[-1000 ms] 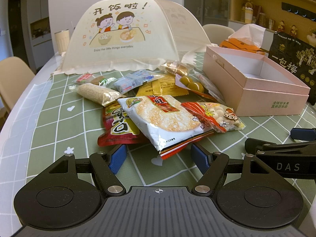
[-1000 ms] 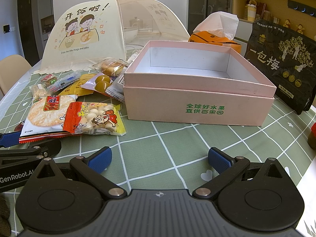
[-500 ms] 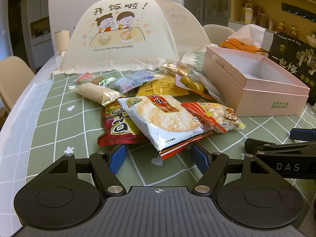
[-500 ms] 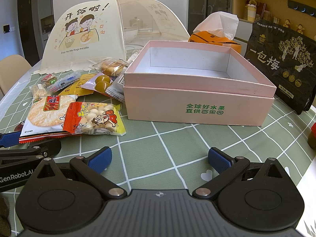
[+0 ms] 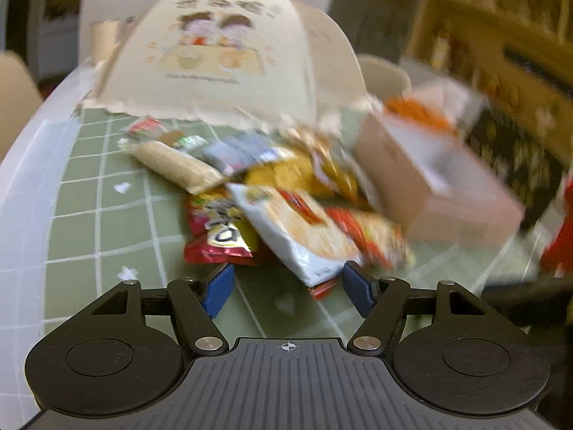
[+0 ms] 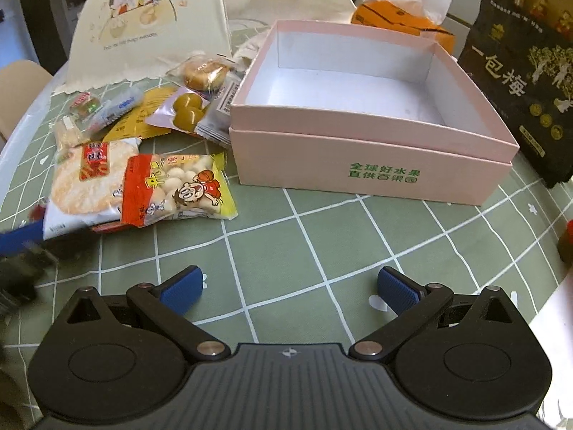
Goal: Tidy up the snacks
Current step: 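Reach the right gripper into the snack pile and grasp a clear candy packet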
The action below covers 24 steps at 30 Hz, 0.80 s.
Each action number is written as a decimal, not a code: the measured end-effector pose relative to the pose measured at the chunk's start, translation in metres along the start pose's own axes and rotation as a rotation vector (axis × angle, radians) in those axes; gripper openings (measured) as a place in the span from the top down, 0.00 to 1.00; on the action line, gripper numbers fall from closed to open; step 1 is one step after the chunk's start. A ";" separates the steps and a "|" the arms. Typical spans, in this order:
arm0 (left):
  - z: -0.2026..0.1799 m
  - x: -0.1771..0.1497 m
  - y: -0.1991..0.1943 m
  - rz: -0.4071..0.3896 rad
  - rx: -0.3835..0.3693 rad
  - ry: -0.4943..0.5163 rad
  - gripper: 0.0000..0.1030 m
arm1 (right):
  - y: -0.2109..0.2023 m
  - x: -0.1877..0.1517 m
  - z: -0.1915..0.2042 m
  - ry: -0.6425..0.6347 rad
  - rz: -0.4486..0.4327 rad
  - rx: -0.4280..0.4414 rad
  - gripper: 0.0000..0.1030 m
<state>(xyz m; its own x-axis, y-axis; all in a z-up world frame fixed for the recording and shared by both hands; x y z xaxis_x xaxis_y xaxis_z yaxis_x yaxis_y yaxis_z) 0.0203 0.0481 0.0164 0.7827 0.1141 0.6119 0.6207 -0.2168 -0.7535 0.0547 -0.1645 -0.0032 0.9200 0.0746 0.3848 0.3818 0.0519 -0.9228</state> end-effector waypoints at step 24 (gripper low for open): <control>0.113 0.086 0.015 0.081 -0.039 -0.333 0.34 | -0.053 0.101 0.092 -0.386 -0.125 0.187 0.13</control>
<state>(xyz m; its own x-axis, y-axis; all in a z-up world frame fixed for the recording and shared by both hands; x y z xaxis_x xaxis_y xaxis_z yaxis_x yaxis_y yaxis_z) 0.1019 0.1643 0.0307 0.8055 0.4040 0.4336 0.5589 -0.2746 -0.7825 0.1191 -0.0679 0.0861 0.7535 0.4211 0.5049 0.4325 0.2610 -0.8630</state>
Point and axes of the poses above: each gripper's, at about its wrist camera, not at the fingertips, and y roughly the way its jaws point, z to its left, x to its top, the point moved 2 cm from there along y, roughly the way its jaws point, and after that the axes turned 12 degrees about z, right-handed, at the moved point
